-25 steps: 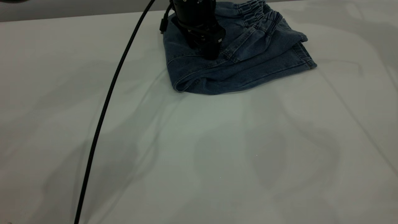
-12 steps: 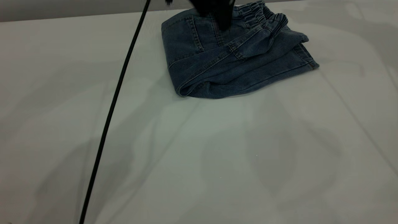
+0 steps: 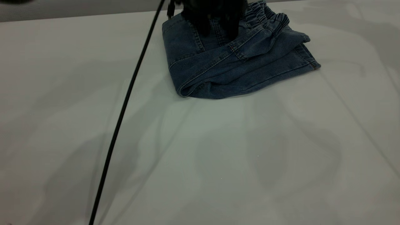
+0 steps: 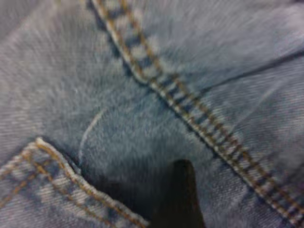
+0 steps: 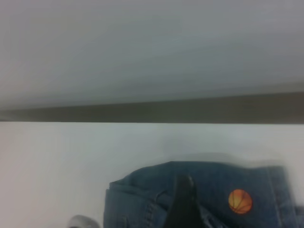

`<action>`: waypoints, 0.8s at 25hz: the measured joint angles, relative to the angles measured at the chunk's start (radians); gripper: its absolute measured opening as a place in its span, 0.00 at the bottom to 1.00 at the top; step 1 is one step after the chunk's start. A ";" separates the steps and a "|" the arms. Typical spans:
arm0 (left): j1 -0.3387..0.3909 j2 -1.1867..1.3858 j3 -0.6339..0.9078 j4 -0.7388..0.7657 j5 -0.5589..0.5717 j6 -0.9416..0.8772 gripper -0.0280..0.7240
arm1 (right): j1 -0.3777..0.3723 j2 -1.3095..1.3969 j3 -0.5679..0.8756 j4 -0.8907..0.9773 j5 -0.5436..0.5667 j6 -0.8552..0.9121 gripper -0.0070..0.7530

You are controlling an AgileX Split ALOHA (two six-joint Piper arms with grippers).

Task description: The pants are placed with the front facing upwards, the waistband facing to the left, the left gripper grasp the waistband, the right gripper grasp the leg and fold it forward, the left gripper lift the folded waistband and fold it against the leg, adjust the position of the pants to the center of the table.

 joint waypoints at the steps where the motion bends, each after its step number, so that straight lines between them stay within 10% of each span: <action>1: 0.000 0.006 0.000 0.001 -0.002 0.001 0.80 | 0.001 0.000 0.000 0.000 0.000 0.000 0.66; 20: -0.001 0.050 -0.002 0.047 -0.005 0.167 0.80 | 0.001 0.000 0.000 -0.005 0.000 -0.003 0.66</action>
